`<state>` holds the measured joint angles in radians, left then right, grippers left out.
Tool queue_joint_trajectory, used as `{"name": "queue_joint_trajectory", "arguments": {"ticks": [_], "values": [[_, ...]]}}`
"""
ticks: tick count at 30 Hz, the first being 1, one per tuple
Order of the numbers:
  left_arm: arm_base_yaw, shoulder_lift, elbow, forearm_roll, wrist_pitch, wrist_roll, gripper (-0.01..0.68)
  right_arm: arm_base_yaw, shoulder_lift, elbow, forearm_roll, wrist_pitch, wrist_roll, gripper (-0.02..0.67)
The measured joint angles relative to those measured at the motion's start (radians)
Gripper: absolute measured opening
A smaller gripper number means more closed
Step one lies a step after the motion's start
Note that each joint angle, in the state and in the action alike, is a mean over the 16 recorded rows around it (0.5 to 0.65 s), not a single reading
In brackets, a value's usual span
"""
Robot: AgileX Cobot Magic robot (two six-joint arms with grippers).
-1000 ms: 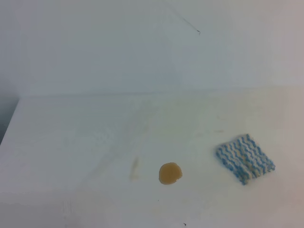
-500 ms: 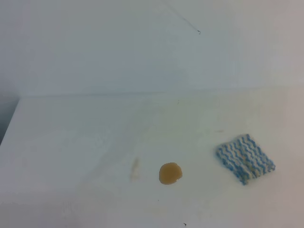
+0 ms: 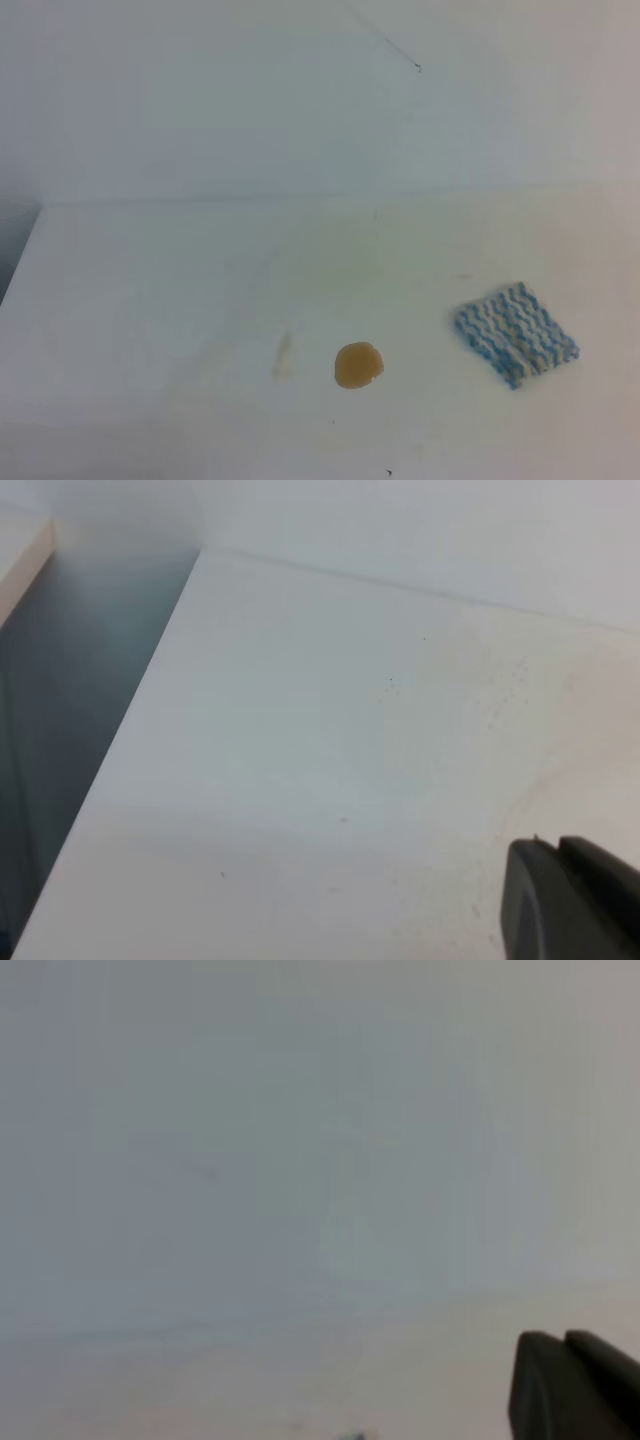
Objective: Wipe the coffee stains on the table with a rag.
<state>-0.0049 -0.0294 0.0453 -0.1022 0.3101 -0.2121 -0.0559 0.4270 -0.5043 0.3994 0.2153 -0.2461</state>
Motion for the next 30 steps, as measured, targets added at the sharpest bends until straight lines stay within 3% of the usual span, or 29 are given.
{"name": "queue_joint_trajectory", "arguments": {"ticks": [6,14,23,30], "values": [[0.0,0.0,0.0,0.0,0.0,0.0,0.001,0.0,0.177,-0.089,0.102,0.156,-0.02,-0.003],[0.0,0.0,0.0,0.0,0.0,0.0,0.001,0.0,0.359,-0.116,0.373,0.219,-0.139,-0.003],[0.0,0.0,0.0,0.0,0.0,0.0,0.001,0.0,0.571,-0.116,0.745,0.318,-0.482,-0.003],[0.0,0.0,0.0,0.0,0.0,0.0,0.001,0.006,0.721,-0.116,0.907,0.379,-0.725,-0.003]]}}
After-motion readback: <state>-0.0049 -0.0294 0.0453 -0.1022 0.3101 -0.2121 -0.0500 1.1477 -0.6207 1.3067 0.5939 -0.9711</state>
